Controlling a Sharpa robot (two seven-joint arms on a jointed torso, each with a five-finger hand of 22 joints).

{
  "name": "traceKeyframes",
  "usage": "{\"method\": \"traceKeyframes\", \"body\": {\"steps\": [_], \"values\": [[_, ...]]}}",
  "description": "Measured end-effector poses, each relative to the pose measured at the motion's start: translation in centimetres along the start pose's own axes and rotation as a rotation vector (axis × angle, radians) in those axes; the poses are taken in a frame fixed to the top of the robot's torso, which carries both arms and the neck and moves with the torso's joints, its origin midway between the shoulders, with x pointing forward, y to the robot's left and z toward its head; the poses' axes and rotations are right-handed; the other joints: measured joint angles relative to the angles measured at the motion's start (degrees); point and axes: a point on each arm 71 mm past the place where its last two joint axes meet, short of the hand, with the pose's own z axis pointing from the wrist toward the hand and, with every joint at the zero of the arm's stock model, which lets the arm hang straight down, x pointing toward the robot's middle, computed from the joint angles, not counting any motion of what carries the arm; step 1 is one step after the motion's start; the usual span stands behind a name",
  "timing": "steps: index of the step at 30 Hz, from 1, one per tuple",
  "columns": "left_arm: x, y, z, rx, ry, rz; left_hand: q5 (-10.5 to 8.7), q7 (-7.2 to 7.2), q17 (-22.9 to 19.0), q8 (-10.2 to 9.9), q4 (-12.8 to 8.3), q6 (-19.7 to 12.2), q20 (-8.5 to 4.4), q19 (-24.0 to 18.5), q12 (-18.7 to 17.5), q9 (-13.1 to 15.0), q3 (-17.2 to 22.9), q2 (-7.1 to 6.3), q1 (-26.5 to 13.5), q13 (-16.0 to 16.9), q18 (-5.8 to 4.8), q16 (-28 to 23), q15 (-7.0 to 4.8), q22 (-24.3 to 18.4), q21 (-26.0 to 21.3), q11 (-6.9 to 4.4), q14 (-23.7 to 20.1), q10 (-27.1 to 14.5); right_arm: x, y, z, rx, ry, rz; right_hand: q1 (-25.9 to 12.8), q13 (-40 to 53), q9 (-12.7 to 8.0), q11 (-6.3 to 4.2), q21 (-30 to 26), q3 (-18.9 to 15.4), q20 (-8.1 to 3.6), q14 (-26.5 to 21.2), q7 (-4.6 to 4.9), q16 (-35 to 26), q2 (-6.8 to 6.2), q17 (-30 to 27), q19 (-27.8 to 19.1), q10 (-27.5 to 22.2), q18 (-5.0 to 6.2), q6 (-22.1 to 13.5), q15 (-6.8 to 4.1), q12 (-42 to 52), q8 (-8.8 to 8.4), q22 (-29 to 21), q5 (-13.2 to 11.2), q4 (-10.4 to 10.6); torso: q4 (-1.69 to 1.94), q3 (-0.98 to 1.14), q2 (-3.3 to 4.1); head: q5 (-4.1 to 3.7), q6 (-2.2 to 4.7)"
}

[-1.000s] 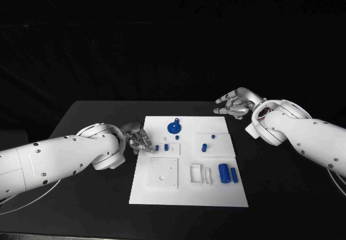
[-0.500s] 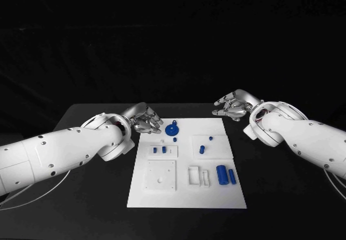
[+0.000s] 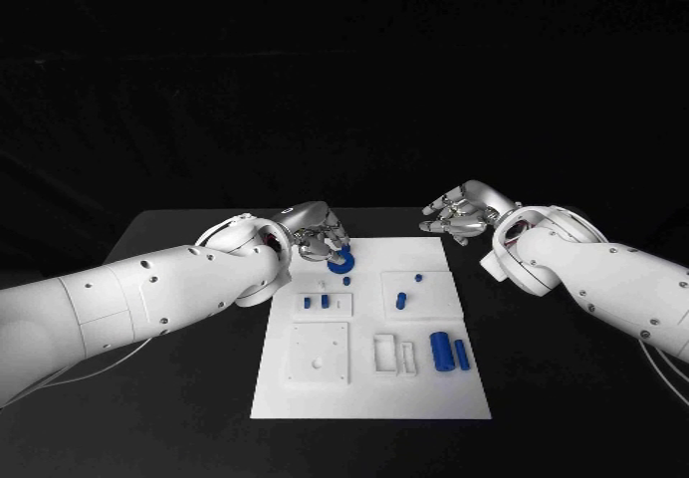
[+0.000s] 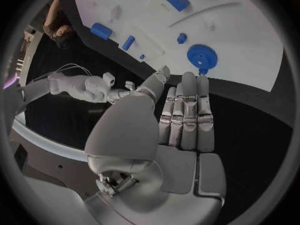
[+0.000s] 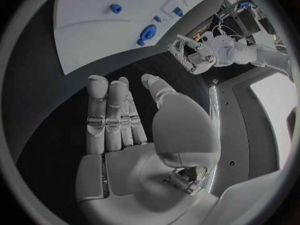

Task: Assemble the parts on the task board

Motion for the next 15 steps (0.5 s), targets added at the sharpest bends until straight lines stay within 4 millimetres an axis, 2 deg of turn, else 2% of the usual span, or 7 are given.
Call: {"method": "traceKeyframes", "body": {"steps": [2, 4, 7, 15], "values": [[0.3, -0.2, 0.4, 0.008, 0.016, 0.030, 0.07, 0.03, -0.02, 0.00, 0.32, -0.03, -0.06, 0.48, 0.00, 0.00, -0.61, 0.17, 0.67, 0.00, 0.00, -0.12, 0.00, -0.54, -0.94, 0.09, 0.00, -0.09, 0.0, 0.1, 0.0, -0.003, -0.002, 0.002, 0.00, -5.13, 0.00, 0.44, -2.53, 1.72, 0.00, 0.31, 0.06, -0.33, 0.00, -1.34, 0.00, 1.11, 0.30, 0.22, 0.30, -4.62, 0.00, -1.09, -0.91, -0.33, 0.00, 0.00, 0.14, -0.02, 0.12], [0.6, -0.3, 0.7, 0.012, 0.029, 0.054, 1.39, 0.24, 0.01, 0.00, 0.25, 0.19, -0.23, 1.00, 0.00, 0.00, -0.85, 0.44, 1.77, 0.00, 0.00, -0.12, 0.00, -0.39, -1.37, 0.09, 0.00, -0.10, 0.0, 0.2, 0.0, -0.006, -0.003, 0.004, 0.00, -9.07, 0.00, 0.73, -4.84, 2.93, 0.13, 0.18, 0.18, -0.55, 0.00, -2.45, 0.09, 1.73, 0.69, 0.51, 0.43, -7.97, 0.00, -2.12, -1.30, -0.49, 0.00, 0.01, 0.32, -0.05, 0.29], [1.1, -0.4, 1.1, 0.018, 0.052, 0.089, 2.00, 0.44, 0.17, 0.00, -0.40, 0.39, -0.23, 1.00, 0.00, 0.00, -0.20, 0.44, 1.76, 0.00, 0.00, -0.27, 0.00, 1.50, -1.37, 0.22, 0.00, -0.98, 0.1, 0.3, 0.0, -0.011, -0.004, 0.007, -0.57, -11.46, 0.00, 1.10, -9.21, 3.83, 0.66, -0.44, 0.26, -0.95, -0.07, -3.80, -0.02, 2.11, 0.73, 0.61, 1.05, -11.01, 0.00, -3.87, -1.30, -0.68, -0.02, 0.05, 0.56, -0.12, 0.52], [1.7, -0.5, 1.7, 0.025, 0.096, 0.158, 2.00, 0.74, 0.20, 0.00, -0.85, 0.90, -0.23, 1.00, 0.00, 0.00, -0.08, 0.44, 1.77, -0.05, 0.00, -0.99, -0.22, 2.60, -2.45, 0.30, -0.22, -2.56, 0.1, 0.5, 0.0, -0.019, -0.008, 0.015, -0.68, -11.65, -0.01, 1.42, -10.53, 3.97, 0.68, -0.52, 0.18, -0.64, -0.07, -5.78, -0.02, 2.42, 0.75, 0.72, 1.13, -13.24, 0.00, -4.88, -1.30, -0.68, -0.02, 0.16, 1.05, -0.13, 0.90]]}}
